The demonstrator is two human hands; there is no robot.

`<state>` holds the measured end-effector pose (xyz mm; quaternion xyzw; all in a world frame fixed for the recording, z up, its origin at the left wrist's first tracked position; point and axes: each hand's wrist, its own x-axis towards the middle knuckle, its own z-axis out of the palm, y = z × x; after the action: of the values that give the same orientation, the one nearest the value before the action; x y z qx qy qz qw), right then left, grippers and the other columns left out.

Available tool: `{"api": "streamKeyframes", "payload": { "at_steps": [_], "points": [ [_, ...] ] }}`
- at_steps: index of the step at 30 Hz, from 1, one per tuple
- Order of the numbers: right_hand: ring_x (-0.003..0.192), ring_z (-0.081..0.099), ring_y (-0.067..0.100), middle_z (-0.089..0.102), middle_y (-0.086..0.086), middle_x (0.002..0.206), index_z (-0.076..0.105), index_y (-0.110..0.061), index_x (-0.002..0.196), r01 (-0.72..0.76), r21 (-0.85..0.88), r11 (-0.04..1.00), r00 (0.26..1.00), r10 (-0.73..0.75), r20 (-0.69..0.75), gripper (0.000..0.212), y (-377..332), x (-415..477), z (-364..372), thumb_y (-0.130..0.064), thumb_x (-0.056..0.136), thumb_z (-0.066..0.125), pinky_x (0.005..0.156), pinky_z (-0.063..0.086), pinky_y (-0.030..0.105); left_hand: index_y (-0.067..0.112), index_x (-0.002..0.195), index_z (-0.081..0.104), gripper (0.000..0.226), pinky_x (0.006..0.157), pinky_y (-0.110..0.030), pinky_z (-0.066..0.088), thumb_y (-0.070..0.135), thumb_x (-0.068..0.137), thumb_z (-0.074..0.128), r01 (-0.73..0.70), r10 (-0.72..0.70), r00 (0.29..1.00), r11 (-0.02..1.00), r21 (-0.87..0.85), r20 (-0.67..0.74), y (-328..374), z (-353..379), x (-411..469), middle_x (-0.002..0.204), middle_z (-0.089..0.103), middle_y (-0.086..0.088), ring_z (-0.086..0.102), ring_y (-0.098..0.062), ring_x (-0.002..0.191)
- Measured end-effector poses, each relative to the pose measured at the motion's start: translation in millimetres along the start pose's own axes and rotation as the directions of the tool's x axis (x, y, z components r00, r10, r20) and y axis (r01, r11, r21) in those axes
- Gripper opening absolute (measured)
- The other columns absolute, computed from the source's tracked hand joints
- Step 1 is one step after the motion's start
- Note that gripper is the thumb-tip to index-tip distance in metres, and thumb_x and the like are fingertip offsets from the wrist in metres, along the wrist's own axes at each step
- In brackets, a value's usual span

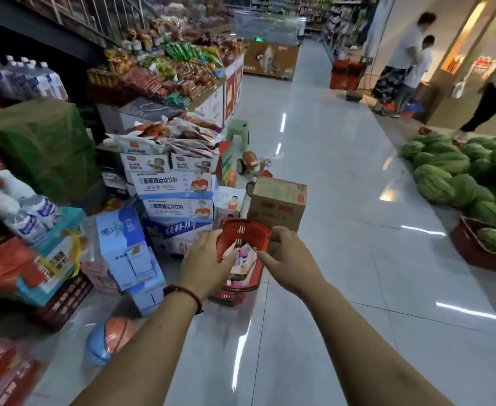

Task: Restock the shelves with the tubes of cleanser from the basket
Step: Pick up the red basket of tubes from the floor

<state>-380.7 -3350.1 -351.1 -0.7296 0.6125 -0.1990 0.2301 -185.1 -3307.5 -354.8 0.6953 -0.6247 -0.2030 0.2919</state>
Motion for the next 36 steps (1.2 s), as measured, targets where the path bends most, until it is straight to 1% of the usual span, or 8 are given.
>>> {"api": "streamKeyframes", "payload": {
  "at_steps": [8,12,15,20,25,27,31,36],
  "points": [
    [0.111,0.062,0.019,0.057,-0.003,0.132,0.043,-0.03,0.139,0.091,0.018,0.996,0.982,-0.093,0.165,0.072,109,191,-13,-0.063,0.078,0.061,0.093,0.055,0.045,0.029,0.131,0.055,0.047,0.094,-0.031,0.046,0.046,0.089,0.066,0.283,-0.298,0.953,0.937,-0.203,-0.048,11,100,141,0.125,0.059,0.006,0.056,-0.013,0.11],
    [0.114,0.061,0.021,0.058,0.0,0.131,0.046,-0.027,0.137,0.17,0.059,0.984,0.931,-0.18,0.317,0.072,152,272,-14,-0.066,0.077,0.058,0.096,0.053,0.045,0.032,0.129,0.054,0.05,0.1,-0.035,0.046,0.051,0.086,0.067,0.46,-0.518,0.848,0.825,-0.329,-0.115,15,147,179,0.131,0.058,0.006,0.057,-0.016,0.119],
    [0.118,0.059,0.023,0.059,0.001,0.133,0.047,-0.026,0.138,0.203,0.054,0.978,0.871,-0.205,0.447,0.083,175,318,-12,-0.073,0.071,0.055,0.098,0.051,0.045,0.025,0.14,0.049,0.061,0.091,-0.027,0.044,0.052,0.088,0.066,0.586,-0.678,0.718,0.712,-0.388,-0.159,27,171,196,0.13,0.052,0.012,0.053,-0.008,0.11],
    [0.119,0.059,0.022,0.062,-0.003,0.13,0.05,-0.026,0.136,0.237,0.097,0.967,0.769,-0.248,0.589,0.073,190,388,7,-0.069,0.077,0.06,0.102,0.05,0.044,0.026,0.125,0.053,0.033,0.069,-0.006,0.034,0.03,0.095,0.066,0.653,-0.793,0.576,0.592,-0.473,-0.197,24,209,220,0.111,0.048,0.013,0.048,-0.003,0.097],
    [0.109,0.064,0.014,0.068,-0.011,0.116,0.056,-0.036,0.125,0.194,0.218,0.957,0.687,-0.291,0.666,0.067,189,446,52,-0.076,0.072,0.065,0.099,0.052,0.043,0.028,0.123,0.051,0.03,0.053,0.004,0.037,0.022,0.097,0.065,0.623,-0.892,0.441,0.384,-0.681,-0.098,-17,241,257,0.111,0.052,0.013,0.046,0.021,0.075],
    [0.108,0.065,0.015,0.069,-0.009,0.115,0.057,-0.034,0.125,0.202,0.214,0.956,0.667,-0.294,0.684,0.056,190,470,76,-0.065,0.079,0.068,0.1,0.052,0.043,0.027,0.125,0.05,0.032,0.058,0.002,0.037,0.024,0.097,0.064,0.629,-0.91,0.405,0.347,-0.696,-0.087,-40,253,274,0.113,0.05,0.013,0.048,0.015,0.08],
    [0.114,0.063,0.017,0.066,-0.008,0.123,0.054,-0.031,0.131,0.272,0.175,0.946,0.606,-0.31,0.733,0.057,207,514,123,-0.059,0.083,0.067,0.1,0.05,0.039,0.018,0.137,0.052,0.043,0.086,-0.024,0.039,0.028,0.097,0.062,0.684,-0.942,0.328,0.289,-0.67,-0.072,-82,282,304,0.115,0.048,0.009,0.048,-0.009,0.103],
    [0.11,0.063,0.01,0.066,-0.012,0.123,0.052,-0.033,0.135,0.274,0.093,0.957,0.53,-0.231,0.816,0.063,258,571,180,-0.059,0.082,0.071,0.096,0.052,0.036,0.018,0.124,0.059,0.034,0.058,-0.007,0.046,0.027,0.092,0.068,0.693,-0.972,0.216,0.089,-0.716,0.089,-144,353,330,0.109,0.067,0.004,0.065,-0.004,0.084]
  ]
}}
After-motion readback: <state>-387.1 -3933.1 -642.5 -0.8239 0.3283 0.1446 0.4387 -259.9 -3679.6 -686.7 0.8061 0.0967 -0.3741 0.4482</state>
